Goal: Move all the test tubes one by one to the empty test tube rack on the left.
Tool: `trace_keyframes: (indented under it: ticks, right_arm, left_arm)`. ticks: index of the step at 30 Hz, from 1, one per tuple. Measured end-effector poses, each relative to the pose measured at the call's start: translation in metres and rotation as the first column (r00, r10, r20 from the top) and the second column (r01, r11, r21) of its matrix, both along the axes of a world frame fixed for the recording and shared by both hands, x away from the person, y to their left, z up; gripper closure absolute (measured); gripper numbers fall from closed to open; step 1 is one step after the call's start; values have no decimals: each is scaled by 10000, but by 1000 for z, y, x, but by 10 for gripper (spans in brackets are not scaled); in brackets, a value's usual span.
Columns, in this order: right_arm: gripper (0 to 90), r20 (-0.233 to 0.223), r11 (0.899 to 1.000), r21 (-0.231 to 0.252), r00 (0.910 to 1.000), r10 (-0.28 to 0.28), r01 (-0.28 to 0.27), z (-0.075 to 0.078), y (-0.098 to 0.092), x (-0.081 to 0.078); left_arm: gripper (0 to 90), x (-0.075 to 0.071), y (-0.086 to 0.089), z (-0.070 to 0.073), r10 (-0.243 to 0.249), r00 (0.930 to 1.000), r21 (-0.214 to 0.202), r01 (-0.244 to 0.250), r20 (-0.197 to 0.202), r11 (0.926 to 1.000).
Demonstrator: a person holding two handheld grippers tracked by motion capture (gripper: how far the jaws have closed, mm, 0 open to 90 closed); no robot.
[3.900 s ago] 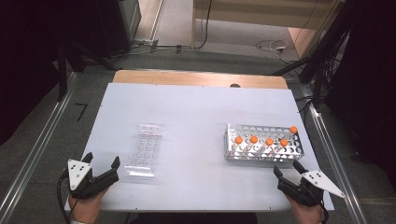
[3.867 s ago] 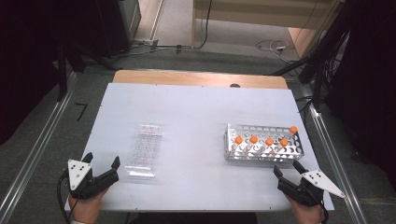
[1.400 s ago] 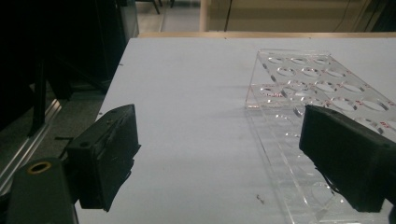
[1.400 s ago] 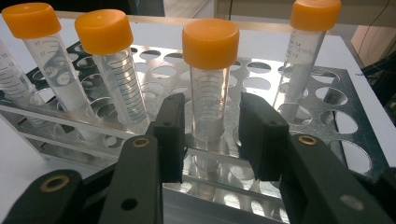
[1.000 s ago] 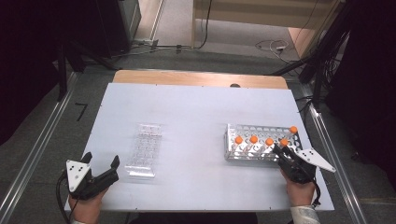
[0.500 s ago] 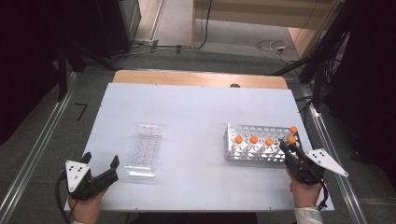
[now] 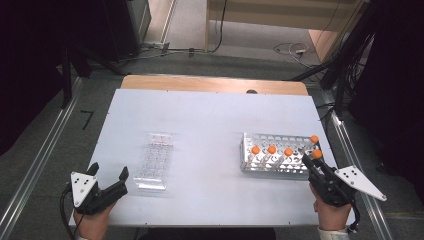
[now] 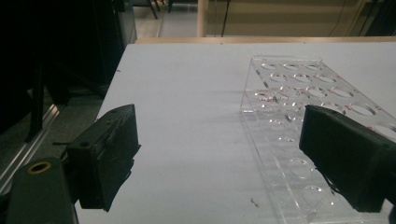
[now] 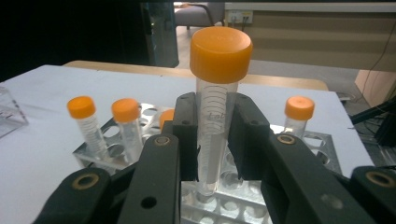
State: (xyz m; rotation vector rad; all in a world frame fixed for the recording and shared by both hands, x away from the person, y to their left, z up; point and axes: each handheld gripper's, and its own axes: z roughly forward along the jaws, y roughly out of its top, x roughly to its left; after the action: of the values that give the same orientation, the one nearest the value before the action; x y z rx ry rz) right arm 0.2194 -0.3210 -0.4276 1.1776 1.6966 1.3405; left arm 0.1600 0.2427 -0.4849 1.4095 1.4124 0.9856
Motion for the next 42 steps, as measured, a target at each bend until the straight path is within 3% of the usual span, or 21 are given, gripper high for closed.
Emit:
trace_keyframes:
  ticks: [13,27,36,42]
  right_arm:
    - [716,-260,9955,-239,9955,910,-916,-7,25,-13]
    - [716,-641,9773,-473,9770,2035,-2067,-17,58,-18]
    - [716,-828,9632,-601,9629,2569,-2621,-22,78,-19]
    - [716,-945,9525,-694,9524,2897,-2966,-26,91,-19]
  left_arm:
    - [118,-3,-4,8,-344,9992,-174,348,215,9992]
    - [126,-7,-22,18,-1199,9924,-74,1202,264,9927]
    - [131,-10,-39,21,-1911,9812,-5,1912,287,9816]
    - [147,-8,-53,21,-2446,9693,55,2445,235,9696]
